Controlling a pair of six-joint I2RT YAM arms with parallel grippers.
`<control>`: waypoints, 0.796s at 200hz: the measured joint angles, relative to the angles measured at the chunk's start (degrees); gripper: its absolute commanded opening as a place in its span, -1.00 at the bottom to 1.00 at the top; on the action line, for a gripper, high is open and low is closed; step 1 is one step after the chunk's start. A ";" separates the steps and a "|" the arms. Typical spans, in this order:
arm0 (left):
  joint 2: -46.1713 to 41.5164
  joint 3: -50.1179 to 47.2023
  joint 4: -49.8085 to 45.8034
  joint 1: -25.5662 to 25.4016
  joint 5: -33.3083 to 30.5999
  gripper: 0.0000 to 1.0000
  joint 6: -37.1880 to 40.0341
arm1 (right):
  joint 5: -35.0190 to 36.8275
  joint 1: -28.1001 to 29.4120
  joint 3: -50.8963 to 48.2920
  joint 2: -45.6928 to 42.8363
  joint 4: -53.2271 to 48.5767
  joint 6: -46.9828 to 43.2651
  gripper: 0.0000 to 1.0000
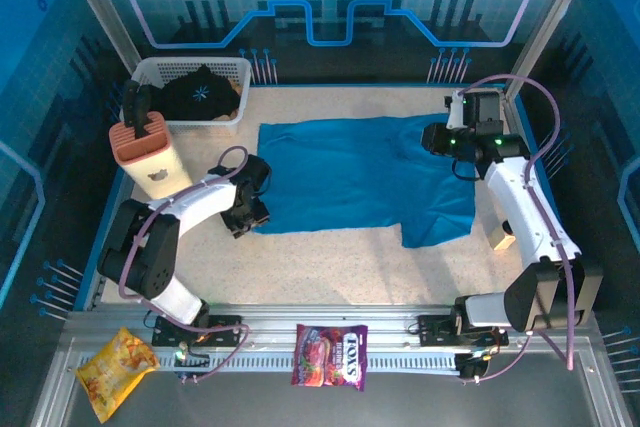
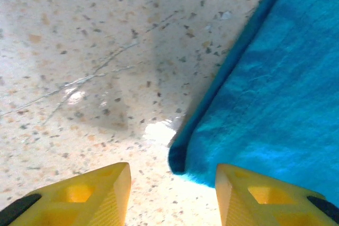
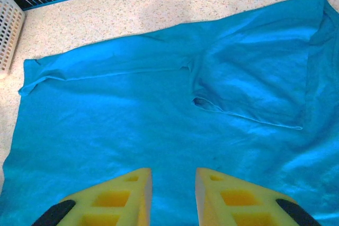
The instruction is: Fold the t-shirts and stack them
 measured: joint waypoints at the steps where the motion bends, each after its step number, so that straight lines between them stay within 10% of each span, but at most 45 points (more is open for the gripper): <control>1: -0.04 0.04 -0.09 -0.02 -0.02 -0.05 0.00 | -0.02 0.00 0.00 -0.02 0.00 0.00 -0.42; 159: 8.59 3.54 0.72 -1.53 0.22 -0.42 0.72 | -1.53 -0.92 -1.70 -0.92 0.22 -0.26 -0.44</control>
